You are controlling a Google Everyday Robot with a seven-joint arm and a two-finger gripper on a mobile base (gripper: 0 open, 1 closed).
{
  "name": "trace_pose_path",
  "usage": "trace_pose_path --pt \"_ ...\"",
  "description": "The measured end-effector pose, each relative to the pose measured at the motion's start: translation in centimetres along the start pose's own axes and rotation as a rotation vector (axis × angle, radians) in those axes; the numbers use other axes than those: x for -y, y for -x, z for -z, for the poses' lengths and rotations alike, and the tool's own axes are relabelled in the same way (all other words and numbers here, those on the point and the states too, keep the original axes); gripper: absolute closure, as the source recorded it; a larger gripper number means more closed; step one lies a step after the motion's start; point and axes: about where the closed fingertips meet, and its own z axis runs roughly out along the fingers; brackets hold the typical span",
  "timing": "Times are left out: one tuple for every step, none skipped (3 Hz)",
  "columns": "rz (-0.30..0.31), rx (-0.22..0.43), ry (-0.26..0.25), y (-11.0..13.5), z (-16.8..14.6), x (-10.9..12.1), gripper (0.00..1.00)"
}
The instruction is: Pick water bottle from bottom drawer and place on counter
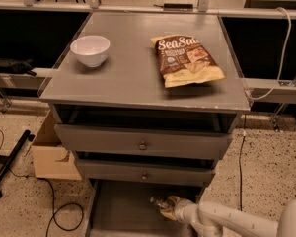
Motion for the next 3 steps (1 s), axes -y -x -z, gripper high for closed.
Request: trace_pose_path --pt "-0.015 -0.002 -0.038 -1.5 3.4 -0.4 1.00" --pt "-0.013 -0.002 -0.037 -1.4 3.4 -0.5 1.00" --pt "0.006 0.005 -0.049 -0.3 3.8 -0.5 1.00"
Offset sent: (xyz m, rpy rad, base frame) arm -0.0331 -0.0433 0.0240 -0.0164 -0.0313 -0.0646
